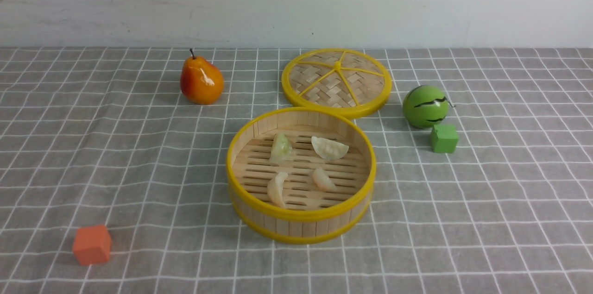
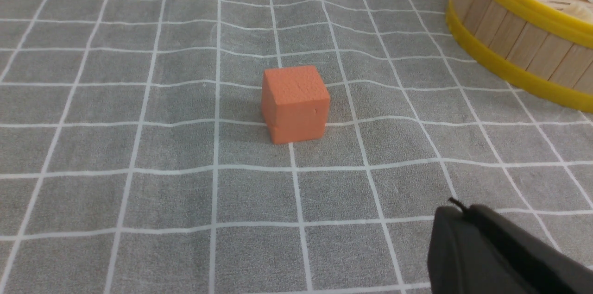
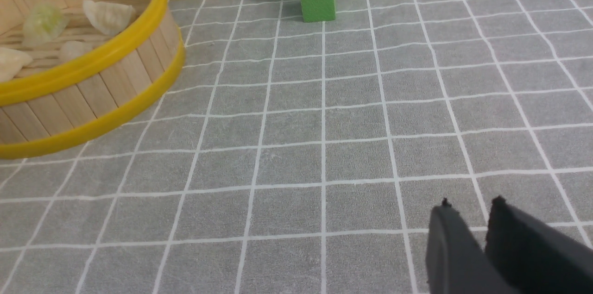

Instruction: Put the dumplings into the steamer on the table with the grey tablecloth.

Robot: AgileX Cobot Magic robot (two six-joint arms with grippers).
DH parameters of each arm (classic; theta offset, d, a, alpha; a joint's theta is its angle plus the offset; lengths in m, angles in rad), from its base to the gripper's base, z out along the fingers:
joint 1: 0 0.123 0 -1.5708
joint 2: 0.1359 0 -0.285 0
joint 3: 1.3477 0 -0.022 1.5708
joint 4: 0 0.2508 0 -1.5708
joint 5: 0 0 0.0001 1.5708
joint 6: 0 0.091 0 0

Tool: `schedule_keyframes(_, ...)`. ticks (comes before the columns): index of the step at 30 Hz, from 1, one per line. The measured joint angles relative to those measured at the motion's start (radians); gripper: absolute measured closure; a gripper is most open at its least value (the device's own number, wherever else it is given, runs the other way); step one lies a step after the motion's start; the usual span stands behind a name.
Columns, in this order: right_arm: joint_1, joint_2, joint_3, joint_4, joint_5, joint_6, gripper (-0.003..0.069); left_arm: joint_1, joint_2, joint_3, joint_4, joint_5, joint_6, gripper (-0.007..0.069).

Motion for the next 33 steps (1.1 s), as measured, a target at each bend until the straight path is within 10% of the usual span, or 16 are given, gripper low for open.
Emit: schedule_keyframes(33, 0.000, 0.000, 0.000, 0.000, 0.000, 0.000, 0.0491, 0.000, 0.000, 0.000, 0.000, 0.000, 0.000, 0.0635)
